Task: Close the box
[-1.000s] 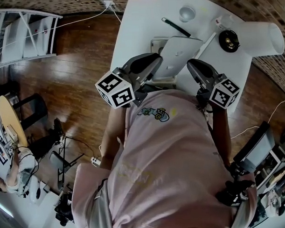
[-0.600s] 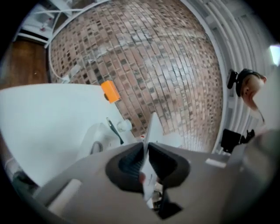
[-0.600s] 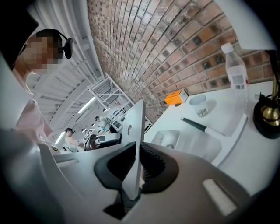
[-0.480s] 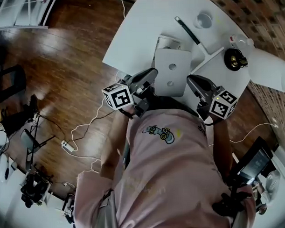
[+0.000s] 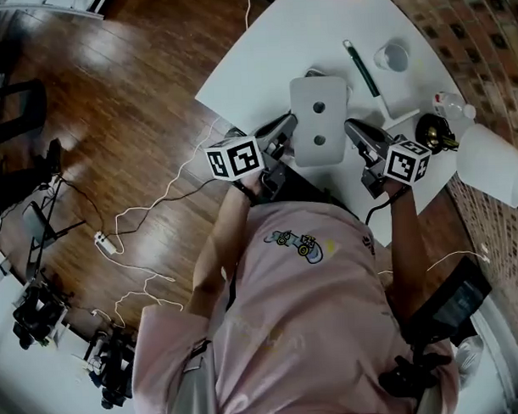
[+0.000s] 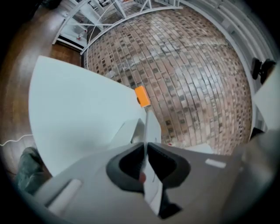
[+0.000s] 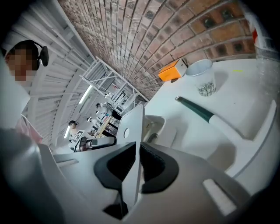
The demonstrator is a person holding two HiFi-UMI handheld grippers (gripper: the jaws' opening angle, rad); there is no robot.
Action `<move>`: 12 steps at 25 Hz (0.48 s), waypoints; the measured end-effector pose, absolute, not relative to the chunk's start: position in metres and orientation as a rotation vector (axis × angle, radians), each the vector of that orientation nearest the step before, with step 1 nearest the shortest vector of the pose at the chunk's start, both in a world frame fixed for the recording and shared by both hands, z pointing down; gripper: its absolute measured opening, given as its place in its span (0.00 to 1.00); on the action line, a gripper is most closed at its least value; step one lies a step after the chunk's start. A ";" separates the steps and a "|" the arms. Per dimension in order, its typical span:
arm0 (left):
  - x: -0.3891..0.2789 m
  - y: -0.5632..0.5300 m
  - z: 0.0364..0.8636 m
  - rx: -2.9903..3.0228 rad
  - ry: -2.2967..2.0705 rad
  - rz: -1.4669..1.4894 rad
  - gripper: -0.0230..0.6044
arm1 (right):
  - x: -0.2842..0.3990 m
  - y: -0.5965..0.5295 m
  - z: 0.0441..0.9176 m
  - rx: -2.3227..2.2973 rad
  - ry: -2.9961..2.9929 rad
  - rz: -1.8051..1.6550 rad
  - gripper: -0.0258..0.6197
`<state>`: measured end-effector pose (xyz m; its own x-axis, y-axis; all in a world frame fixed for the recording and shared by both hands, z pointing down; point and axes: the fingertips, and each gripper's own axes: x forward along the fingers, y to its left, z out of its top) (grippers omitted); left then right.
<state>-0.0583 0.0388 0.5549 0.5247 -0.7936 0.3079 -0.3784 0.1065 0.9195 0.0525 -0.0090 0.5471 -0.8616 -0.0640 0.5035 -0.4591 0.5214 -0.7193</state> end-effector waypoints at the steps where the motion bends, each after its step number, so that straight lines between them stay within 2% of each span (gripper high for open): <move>1: -0.058 0.037 0.557 1.490 -1.043 -0.394 0.09 | 0.053 -0.011 0.551 0.441 -2.344 1.287 0.09; 7: -0.053 0.042 0.561 1.567 -1.000 -0.141 0.08 | 0.051 -0.012 0.545 0.504 -2.429 1.318 0.05; 12: -0.101 0.039 0.540 1.631 -1.119 -0.093 0.05 | 0.077 0.000 0.533 0.657 -2.453 1.135 0.05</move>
<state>-0.1007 0.0385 0.5404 0.5505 -0.6936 0.4646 -0.6077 0.0487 0.7927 0.0767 0.0002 0.5328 -0.8280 -0.2592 0.4972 -0.5468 0.5695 -0.6137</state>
